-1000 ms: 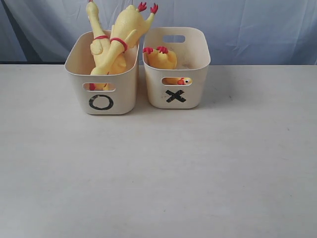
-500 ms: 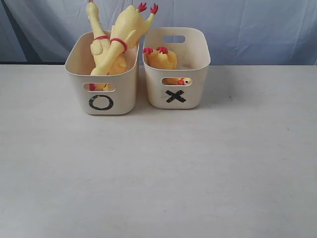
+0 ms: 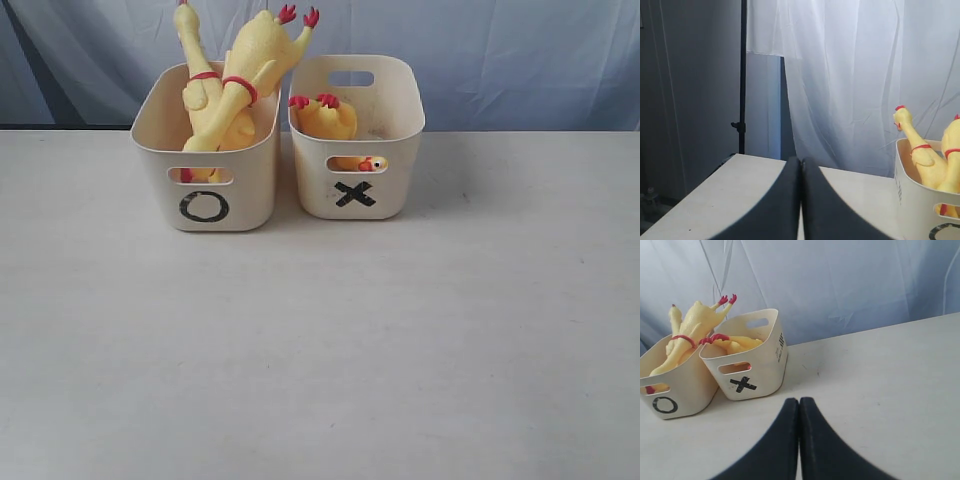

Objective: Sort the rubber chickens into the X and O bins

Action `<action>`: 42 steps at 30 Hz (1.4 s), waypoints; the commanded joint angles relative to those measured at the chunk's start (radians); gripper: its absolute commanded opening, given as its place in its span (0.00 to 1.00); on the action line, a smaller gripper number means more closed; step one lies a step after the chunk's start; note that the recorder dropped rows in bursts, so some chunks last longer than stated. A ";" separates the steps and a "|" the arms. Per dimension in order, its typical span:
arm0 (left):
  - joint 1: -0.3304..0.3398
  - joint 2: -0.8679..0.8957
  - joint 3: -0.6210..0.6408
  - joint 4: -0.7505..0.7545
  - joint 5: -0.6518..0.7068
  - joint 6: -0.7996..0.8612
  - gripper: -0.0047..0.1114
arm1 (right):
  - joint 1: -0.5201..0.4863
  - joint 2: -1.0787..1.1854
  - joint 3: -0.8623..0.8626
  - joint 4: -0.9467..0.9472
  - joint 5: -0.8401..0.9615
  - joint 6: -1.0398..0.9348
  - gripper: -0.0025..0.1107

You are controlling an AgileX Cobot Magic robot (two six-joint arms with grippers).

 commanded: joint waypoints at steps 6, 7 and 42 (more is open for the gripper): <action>0.011 -0.005 0.001 0.006 -0.005 -0.004 0.04 | -0.006 -0.005 0.005 0.000 -0.013 -0.003 0.02; 0.011 -0.005 0.001 0.006 -0.005 -0.004 0.04 | -0.006 -0.005 0.005 0.000 -0.013 -0.003 0.02; 0.011 -0.005 0.217 -0.326 -0.574 -0.004 0.04 | -0.006 -0.005 0.345 -0.046 -1.030 -0.003 0.02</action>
